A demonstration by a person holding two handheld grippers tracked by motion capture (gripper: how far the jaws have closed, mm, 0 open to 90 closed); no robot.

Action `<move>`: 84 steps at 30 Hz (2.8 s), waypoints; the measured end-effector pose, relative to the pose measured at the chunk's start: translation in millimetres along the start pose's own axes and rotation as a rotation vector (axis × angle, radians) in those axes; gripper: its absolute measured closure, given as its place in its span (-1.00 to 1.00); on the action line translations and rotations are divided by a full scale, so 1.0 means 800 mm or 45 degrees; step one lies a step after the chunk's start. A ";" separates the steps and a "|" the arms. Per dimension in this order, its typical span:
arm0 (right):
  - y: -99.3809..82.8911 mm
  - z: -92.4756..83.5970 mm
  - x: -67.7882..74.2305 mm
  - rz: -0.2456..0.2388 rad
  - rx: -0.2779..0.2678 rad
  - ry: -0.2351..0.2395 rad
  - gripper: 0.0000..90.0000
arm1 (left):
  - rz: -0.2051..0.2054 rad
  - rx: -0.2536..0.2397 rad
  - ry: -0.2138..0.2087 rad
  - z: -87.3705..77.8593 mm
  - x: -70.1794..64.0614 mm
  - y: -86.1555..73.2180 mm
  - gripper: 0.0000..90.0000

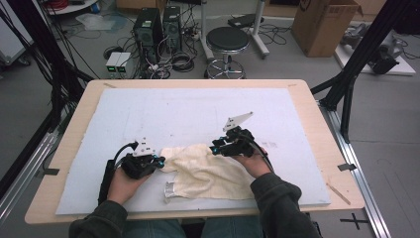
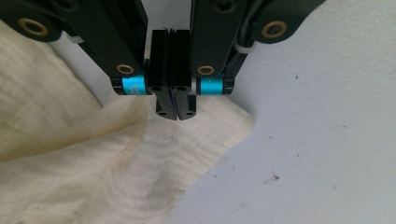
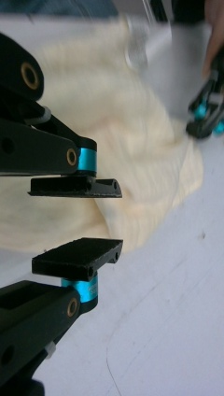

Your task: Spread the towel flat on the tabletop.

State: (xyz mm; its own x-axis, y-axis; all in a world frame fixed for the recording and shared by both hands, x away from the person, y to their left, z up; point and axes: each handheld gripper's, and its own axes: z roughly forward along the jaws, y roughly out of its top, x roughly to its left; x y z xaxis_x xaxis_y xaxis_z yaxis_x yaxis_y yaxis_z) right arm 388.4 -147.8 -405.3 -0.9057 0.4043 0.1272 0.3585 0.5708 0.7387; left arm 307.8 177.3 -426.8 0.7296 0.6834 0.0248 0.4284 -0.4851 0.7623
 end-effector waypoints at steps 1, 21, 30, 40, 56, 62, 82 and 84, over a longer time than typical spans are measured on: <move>0.000 0.000 0.000 0.000 0.000 0.000 0.51 | -0.001 -0.005 0.000 0.000 0.000 0.000 0.97; -0.012 -0.008 -0.027 0.056 0.088 -0.160 0.95 | -0.061 -0.046 0.006 0.008 0.012 0.006 0.97; -0.041 -0.062 -0.043 0.160 0.102 -0.351 0.90 | -0.110 -0.068 0.023 0.036 0.018 0.034 0.95; -0.033 -0.063 -0.069 0.202 -0.008 -0.348 0.39 | -0.245 -0.057 0.065 0.033 0.046 0.035 0.36; -0.039 -0.011 -0.094 0.182 0.128 -0.349 0.69 | -0.288 0.074 0.138 0.066 0.064 0.038 0.52; -0.038 -0.010 -0.094 0.165 0.127 -0.318 0.90 | -0.247 0.064 0.109 0.067 0.063 0.038 0.93; 0.022 -0.047 -0.143 0.289 -0.097 -0.549 0.69 | -0.290 -0.086 0.280 0.062 0.129 0.117 0.45; 0.015 -0.049 -0.151 0.330 -0.070 -0.562 0.54 | -0.276 -0.080 0.256 0.059 0.127 0.115 0.39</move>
State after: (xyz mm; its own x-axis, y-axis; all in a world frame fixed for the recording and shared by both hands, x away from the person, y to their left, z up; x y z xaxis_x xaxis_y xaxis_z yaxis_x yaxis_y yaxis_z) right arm 492.9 -218.1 -385.9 -0.6025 0.7976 0.0279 0.5354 0.3780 0.7553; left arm 446.8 176.2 -384.6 0.5019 0.8647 -0.0200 0.5241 -0.2856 0.8023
